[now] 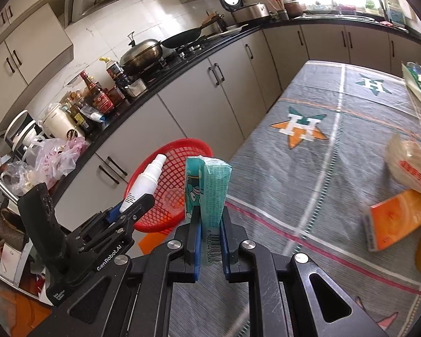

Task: Collect trash
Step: 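Lift the white bottle with the left gripper while the right gripper carries the tissue pack to the basket, then open both grippers over the red basket, dropping the bottle and tissue pack, then move both grippers back over the trash on the table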

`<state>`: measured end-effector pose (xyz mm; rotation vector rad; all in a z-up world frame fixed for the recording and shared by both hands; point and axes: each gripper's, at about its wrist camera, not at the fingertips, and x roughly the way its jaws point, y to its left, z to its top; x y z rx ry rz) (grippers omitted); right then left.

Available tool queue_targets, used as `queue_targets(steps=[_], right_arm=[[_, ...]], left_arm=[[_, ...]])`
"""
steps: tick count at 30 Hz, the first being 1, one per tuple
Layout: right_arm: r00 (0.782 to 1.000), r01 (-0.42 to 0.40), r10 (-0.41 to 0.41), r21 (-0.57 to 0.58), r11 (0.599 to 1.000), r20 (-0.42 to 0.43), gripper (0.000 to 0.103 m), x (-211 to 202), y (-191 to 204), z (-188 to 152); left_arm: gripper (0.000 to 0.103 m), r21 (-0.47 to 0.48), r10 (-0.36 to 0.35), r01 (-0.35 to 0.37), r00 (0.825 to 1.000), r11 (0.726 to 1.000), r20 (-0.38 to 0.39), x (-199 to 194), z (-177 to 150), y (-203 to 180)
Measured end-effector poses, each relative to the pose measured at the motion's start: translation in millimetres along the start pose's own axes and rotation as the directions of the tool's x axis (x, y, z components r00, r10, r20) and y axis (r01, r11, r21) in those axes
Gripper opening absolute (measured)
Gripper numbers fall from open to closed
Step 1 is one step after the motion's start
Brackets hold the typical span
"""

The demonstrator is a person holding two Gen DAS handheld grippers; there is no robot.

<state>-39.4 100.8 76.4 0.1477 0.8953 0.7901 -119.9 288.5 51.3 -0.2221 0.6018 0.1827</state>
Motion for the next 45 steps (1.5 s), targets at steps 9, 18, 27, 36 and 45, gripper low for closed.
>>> queue_targets(steps=[9, 18, 27, 36, 45], right_arm=[[0.999, -0.025, 0.025, -0.021, 0.999, -0.032, 0.013, 33.2, 24.6, 12.4], [0.997, -0.04, 0.039, -0.015, 0.999, -0.061, 0.013, 67.8, 39.9, 27.4], [0.994, -0.012, 0.01, -0.014, 1.0, -0.113, 0.015, 106.5, 43.8, 30.7], [0.996, -0.008, 0.005, -0.028, 1.0, -0.091, 0.017, 97.2, 41.6, 30.1], [0.999, 0.007, -0.007, -0.011, 1.0, -0.04, 0.035, 59.0, 28.6, 20.5]], left_arm=[[0.029, -0.04, 0.038, -0.039, 0.999, 0.998, -0.017, 13.3, 4.1, 33.7], [0.029, -0.074, 0.065, -0.068, 0.997, 0.995, -0.043, 28.9, 7.0, 59.2], [0.029, -0.09, 0.083, -0.089, 0.994, 0.992, -0.074, 40.8, 5.4, 72.2], [0.037, -0.089, 0.077, -0.081, 0.996, 0.993, -0.053, 33.6, 9.2, 67.7], [0.047, -0.065, 0.044, -0.045, 0.999, 0.997, -0.024, 8.8, 5.9, 39.6]])
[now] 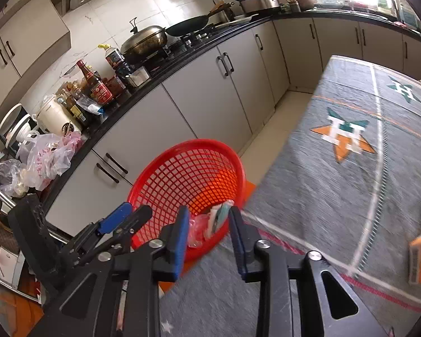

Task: Collect trash
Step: 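Move both grippers back over the trash on the table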

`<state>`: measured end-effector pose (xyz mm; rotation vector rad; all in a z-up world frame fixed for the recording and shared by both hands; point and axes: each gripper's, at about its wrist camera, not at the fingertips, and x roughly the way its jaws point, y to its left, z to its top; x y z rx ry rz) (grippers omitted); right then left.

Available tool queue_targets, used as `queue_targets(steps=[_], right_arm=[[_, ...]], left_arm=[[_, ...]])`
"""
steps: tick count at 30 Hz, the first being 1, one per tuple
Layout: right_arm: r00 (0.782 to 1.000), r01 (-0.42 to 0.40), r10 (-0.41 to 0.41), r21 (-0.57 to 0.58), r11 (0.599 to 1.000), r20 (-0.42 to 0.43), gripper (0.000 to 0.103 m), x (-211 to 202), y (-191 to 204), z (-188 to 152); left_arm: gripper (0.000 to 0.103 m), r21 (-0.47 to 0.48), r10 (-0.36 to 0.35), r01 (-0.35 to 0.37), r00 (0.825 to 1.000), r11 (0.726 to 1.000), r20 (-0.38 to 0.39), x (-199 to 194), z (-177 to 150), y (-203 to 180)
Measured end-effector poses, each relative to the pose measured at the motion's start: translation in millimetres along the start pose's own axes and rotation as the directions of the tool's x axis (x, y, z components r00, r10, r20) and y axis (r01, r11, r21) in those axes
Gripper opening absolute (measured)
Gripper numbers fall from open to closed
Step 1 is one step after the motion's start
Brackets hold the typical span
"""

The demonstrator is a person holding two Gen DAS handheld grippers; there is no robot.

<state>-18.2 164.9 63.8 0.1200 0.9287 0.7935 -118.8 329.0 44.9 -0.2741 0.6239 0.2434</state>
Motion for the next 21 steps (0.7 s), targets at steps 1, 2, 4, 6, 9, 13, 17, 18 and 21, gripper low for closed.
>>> queue_targets(steps=[1, 2, 4, 6, 9, 13, 17, 18, 21], right_arm=[[1.0, 0.007, -0.007, 0.004, 1.0, 0.003, 0.038, -4.0, -2.4, -2.6], [1.0, 0.014, -0.014, 0.01, 1.0, 0.006, 0.038, -8.4, -5.7, -5.7], [1.0, 0.022, -0.022, 0.032, 0.999, 0.013, 0.038, -19.5, -15.0, -13.6], [0.999, 0.024, -0.025, 0.045, 0.999, 0.023, 0.038, -30.1, -22.8, -20.3], [0.999, 0.027, -0.03, 0.067, 0.997, 0.044, 0.038, -49.5, -35.4, -29.1], [0.996, 0.041, -0.048, 0.098, 0.994, 0.073, 0.038, -75.4, -54.9, -40.4], [0.992, 0.055, -0.072, 0.158, 0.986, 0.104, 0.038, -106.3, -84.7, -54.7], [0.989, 0.071, -0.092, 0.173, 0.982, 0.116, 0.038, -116.2, -93.5, -59.0], [0.977, 0.104, -0.141, 0.222, 0.969, 0.158, 0.038, -150.1, -121.5, -68.7]], left_arm=[[0.047, 0.005, -0.009, 0.009, 1.0, 1.0, 0.0, -2.1, -1.9, -4.7], [0.047, 0.01, -0.015, 0.015, 1.0, 1.0, -0.001, -3.9, -3.2, -7.6], [0.048, 0.029, -0.034, 0.034, 0.999, 0.999, -0.005, -7.5, -7.9, -19.8], [0.048, 0.049, -0.052, 0.053, 0.999, 0.997, -0.012, -9.6, -11.3, -32.6], [0.048, 0.086, -0.07, 0.071, 0.997, 0.994, -0.018, -11.9, -15.7, -52.9], [0.05, 0.131, -0.099, 0.102, 0.995, 0.986, -0.028, -14.2, -19.6, -83.8], [0.052, 0.18, -0.123, 0.129, 0.992, 0.975, -0.042, -14.9, -24.0, -116.6], [0.052, 0.192, -0.129, 0.136, 0.991, 0.972, -0.046, -15.1, -25.3, -125.1], [0.056, 0.226, -0.144, 0.153, 0.988, 0.962, -0.053, -15.6, -28.2, -145.3]])
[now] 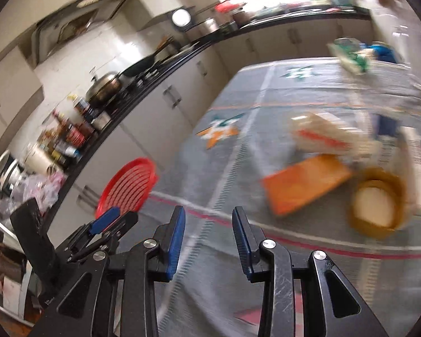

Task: Collect trash
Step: 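Move both grippers back over the trash on the table, then grasp the white barcode box upright with the right gripper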

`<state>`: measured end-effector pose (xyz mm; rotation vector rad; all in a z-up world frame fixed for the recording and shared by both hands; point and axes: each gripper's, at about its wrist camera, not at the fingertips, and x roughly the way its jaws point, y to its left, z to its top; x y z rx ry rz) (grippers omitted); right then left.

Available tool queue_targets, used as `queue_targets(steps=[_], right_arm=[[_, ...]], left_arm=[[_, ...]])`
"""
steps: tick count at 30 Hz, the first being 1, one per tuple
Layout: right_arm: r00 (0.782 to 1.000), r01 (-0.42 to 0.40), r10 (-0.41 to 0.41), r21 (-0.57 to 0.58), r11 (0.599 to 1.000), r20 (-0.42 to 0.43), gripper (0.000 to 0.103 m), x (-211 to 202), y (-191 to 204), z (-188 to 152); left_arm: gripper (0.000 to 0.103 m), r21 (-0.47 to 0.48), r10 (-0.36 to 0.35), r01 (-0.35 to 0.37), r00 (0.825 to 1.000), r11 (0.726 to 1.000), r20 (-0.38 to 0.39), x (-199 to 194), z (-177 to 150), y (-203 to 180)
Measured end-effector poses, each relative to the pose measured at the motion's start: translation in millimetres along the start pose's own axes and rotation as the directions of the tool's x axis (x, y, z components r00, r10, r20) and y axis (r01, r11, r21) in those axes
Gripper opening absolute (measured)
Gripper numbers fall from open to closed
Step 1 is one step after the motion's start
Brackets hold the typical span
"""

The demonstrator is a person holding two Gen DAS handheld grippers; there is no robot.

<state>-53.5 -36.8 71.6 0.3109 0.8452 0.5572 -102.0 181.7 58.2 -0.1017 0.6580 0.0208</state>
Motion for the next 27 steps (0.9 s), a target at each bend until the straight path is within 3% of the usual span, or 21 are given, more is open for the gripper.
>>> queue_targets(steps=[2, 6, 9, 12, 13, 18, 19, 21, 23, 26, 27], right_arm=[[0.999, 0.031, -0.032, 0.031, 0.999, 0.041, 0.038, -19.8, -18.3, 3.5], [0.975, 0.159, -0.178, 0.146, 0.976, 0.129, 0.038, -63.1, -76.1, 16.4], [0.962, 0.235, -0.259, 0.229, 0.945, 0.083, 0.038, -67.3, -119.3, 26.2], [0.969, 0.219, -0.242, 0.298, 0.929, 0.041, 0.038, -57.7, -150.8, 29.8], [0.971, 0.217, -0.236, 0.305, 0.927, 0.028, 0.038, -52.3, -156.7, 31.5], [0.969, 0.24, -0.245, 0.318, 0.917, -0.026, 0.038, -25.8, -174.3, 40.4], [0.967, 0.251, -0.251, 0.314, 0.916, -0.04, 0.037, -19.7, -172.7, 40.9], [0.968, 0.25, -0.244, 0.319, 0.914, -0.06, 0.022, -13.9, -180.3, 38.6], [0.972, 0.234, -0.23, 0.315, 0.92, -0.052, 0.014, -11.5, -186.6, 36.9], [0.976, 0.203, -0.217, 0.304, 0.931, 0.013, 0.014, -20.6, -190.7, 37.0], [0.979, 0.178, -0.199, 0.287, 0.941, 0.046, 0.014, -26.0, -189.7, 37.1]], left_arm=[[0.057, 0.027, -0.013, 0.013, 1.0, 1.0, -0.004, 2.2, 0.8, -14.9], [0.059, 0.082, -0.038, 0.039, 0.999, 0.996, -0.015, 8.1, 1.5, -43.0], [0.06, 0.122, -0.056, 0.059, 0.998, 0.991, -0.03, 13.4, 3.2, -62.8], [0.068, 0.178, -0.069, 0.074, 0.997, 0.981, -0.035, 15.4, 5.9, -83.0], [0.074, 0.195, -0.071, 0.076, 0.997, 0.978, -0.033, 15.1, 6.9, -88.7], [0.083, 0.294, -0.081, 0.09, 0.996, 0.951, -0.042, 18.6, 12.0, -114.7], [0.084, 0.303, -0.085, 0.096, 0.995, 0.948, -0.047, 20.3, 13.0, -118.1], [0.085, 0.325, -0.087, 0.103, 0.994, 0.94, -0.064, 28.1, 16.9, -127.3], [0.086, 0.352, -0.086, 0.111, 0.993, 0.929, -0.086, 39.2, 21.4, -136.6], [0.087, 0.391, -0.063, 0.103, 0.991, 0.915, -0.114, 57.5, 27.4, -150.2], [0.087, 0.41, -0.086, 0.133, 0.987, 0.902, -0.132, 64.3, 29.3, -156.0]])
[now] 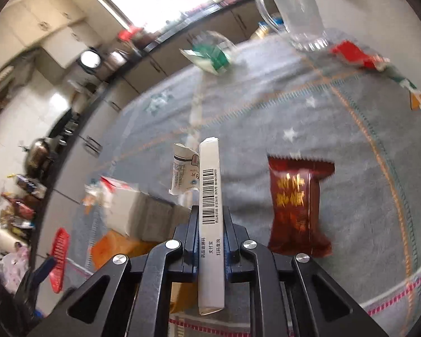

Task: Collect trash
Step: 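Grasp the white barcode box upright with the right gripper, then grasp the orange box with the left gripper and lift it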

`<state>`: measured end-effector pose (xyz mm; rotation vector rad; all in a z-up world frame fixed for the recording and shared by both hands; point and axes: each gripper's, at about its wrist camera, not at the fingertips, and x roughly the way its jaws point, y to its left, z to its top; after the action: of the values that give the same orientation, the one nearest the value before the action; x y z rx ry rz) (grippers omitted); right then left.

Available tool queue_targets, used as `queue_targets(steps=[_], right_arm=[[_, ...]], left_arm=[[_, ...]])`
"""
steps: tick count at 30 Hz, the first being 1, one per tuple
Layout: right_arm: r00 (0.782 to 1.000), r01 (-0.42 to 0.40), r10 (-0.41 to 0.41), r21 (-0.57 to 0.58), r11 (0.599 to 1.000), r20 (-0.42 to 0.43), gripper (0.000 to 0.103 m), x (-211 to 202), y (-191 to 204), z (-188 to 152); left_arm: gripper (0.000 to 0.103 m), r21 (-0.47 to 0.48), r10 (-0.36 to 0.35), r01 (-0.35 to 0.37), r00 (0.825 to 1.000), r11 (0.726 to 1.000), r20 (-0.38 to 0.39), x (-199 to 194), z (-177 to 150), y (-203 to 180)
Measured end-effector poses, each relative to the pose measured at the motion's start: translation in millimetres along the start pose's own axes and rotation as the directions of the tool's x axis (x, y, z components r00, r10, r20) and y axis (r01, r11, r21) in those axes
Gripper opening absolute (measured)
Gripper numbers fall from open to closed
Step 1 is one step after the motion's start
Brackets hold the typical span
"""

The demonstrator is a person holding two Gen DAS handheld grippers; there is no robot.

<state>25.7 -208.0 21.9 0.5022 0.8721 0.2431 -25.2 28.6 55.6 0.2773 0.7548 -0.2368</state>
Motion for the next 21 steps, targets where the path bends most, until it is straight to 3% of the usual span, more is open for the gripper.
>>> queue_targets(steps=[3, 8, 11, 17, 19, 21], right_arm=[[0.998, -0.018, 0.02, -0.031, 0.999, 0.055, 0.014, -12.7, 2.6, -1.4], [0.994, -0.075, 0.077, -0.03, 0.997, 0.073, 0.014, -22.6, 5.3, -6.0], [0.993, -0.11, 0.111, -0.015, 0.994, 0.045, 0.014, -18.8, 5.0, -7.9], [0.99, -0.131, 0.131, 0.004, 0.991, 0.054, 0.015, -21.6, 2.4, -8.1], [0.989, -0.136, 0.136, 0.004, 0.991, 0.065, 0.015, -23.2, 2.3, -7.5], [0.986, -0.144, 0.144, -0.006, 0.99, 0.089, 0.015, -28.4, 5.4, -7.9]], left_arm=[[0.087, 0.049, -0.014, 0.015, 1.0, 0.999, -0.021, 14.5, 7.1, -8.1], [0.087, 0.135, -0.006, 0.012, 0.999, 0.991, -0.044, 36.1, 13.8, -23.8], [0.087, 0.132, -0.022, 0.034, 0.996, 0.991, -0.085, 54.2, 17.7, -29.3], [0.087, 0.057, -0.027, 0.032, 0.996, 0.998, -0.086, 66.3, 21.3, -26.4], [0.071, 0.023, -0.03, 0.032, 0.996, 0.999, -0.086, 67.0, 21.4, -24.2], [0.062, -0.02, -0.054, 0.053, 0.993, 0.998, -0.104, 68.7, 19.2, -22.4]])
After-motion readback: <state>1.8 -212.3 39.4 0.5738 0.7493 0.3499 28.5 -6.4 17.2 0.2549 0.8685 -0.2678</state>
